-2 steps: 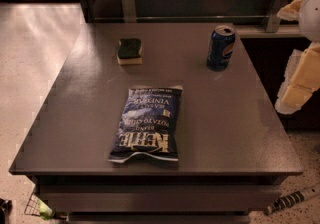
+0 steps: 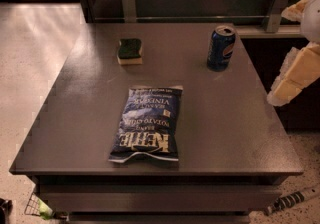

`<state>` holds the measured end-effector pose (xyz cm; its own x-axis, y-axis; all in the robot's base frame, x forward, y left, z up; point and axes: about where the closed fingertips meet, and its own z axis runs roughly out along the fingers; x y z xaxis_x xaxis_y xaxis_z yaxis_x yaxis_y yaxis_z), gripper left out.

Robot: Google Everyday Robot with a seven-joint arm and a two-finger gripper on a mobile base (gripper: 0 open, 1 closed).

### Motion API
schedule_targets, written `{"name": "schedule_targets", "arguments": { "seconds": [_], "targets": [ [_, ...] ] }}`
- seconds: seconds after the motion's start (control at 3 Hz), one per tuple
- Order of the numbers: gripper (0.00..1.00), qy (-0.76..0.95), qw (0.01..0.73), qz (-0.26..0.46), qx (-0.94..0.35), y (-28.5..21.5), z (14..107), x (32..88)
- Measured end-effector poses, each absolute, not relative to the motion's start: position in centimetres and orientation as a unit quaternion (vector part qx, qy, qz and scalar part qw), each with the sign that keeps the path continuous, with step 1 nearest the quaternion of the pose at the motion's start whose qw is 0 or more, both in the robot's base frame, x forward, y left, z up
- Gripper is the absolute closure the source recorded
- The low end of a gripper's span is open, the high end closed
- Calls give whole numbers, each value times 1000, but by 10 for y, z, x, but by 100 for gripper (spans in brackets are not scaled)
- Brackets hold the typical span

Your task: Pick pepsi can

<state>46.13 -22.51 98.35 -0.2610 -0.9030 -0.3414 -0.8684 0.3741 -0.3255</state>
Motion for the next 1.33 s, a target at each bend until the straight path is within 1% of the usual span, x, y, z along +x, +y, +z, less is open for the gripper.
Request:
{"name": "schedule_targets", "arguments": {
  "seconds": [0.33, 1.0, 1.33],
  "targets": [
    [0, 812, 352, 33, -465, -243, 961, 503],
    [0, 792, 492, 101, -346, -247, 936, 566],
    [0, 776, 543, 113, -300, -246, 923, 596]
  ]
}}
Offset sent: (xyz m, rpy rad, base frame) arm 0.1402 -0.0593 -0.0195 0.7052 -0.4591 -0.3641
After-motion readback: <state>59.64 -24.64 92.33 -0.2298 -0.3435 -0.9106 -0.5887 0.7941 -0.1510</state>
